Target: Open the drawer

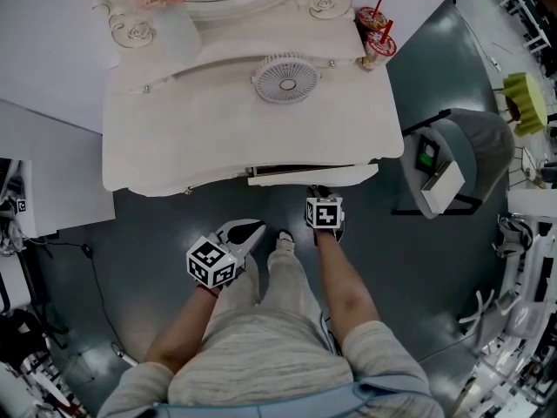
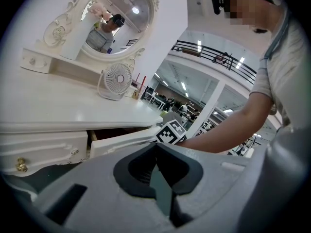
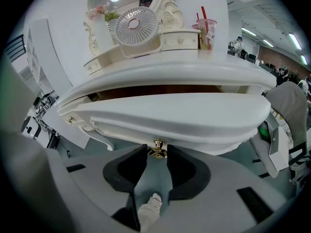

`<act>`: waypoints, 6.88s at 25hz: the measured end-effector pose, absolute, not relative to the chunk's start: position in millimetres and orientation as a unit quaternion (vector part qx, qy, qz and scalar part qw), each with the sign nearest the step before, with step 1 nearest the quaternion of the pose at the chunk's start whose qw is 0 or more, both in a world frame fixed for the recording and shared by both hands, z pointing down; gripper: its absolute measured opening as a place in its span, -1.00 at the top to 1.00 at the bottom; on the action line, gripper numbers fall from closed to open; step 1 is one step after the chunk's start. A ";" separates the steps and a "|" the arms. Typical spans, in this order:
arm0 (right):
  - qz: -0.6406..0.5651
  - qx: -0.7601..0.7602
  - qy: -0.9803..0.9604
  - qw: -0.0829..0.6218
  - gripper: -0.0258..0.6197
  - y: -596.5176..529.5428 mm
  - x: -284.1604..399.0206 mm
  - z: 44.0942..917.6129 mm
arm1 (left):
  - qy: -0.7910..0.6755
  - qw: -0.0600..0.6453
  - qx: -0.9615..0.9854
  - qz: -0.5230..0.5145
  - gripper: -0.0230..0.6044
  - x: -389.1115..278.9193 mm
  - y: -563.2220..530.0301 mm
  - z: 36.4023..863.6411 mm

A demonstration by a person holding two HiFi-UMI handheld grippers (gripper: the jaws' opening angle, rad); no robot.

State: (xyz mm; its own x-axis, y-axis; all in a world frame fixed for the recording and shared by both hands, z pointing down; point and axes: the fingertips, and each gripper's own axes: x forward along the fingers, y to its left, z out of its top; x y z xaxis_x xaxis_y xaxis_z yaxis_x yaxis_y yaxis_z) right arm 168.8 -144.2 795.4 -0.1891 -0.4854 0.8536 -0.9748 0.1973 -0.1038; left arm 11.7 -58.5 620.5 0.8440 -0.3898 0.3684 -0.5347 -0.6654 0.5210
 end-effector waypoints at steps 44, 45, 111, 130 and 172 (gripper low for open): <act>0.379 0.512 -0.665 0.390 0.54 -16.3 180.1 795.0 | -0.230 0.298 0.920 0.109 0.88 33.6 -62.3 593.4; 0.379 0.511 -0.665 0.391 0.54 -14.4 180.5 795.0 | -0.230 0.298 0.920 0.109 0.88 34.1 -61.8 593.3; 0.393 0.470 -0.706 0.355 0.35 15.7 163.0 724.1 | -0.234 0.293 0.923 0.082 0.88 4.8 -69.9 566.8; 0.293 0.416 -0.851 0.133 0.35 -76.2 58.0 540.5 | -0.255 0.262 0.930 0.028 0.88 -23.2 -65.0 503.9; 0.166 0.355 -0.918 0.054 0.89 -72.3 9.5 431.2 | -0.256 0.206 0.944 0.010 0.88 -39.8 -60.8 450.0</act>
State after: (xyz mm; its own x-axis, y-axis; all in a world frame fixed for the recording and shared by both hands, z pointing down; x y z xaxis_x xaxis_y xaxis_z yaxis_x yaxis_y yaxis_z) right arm 9.5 -72.3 431.2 -0.7419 -0.6346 0.2167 -0.6703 0.6922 -0.2677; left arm -39.8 -60.8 450.0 0.8690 -0.4791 0.1238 -0.4871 -0.7841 0.3845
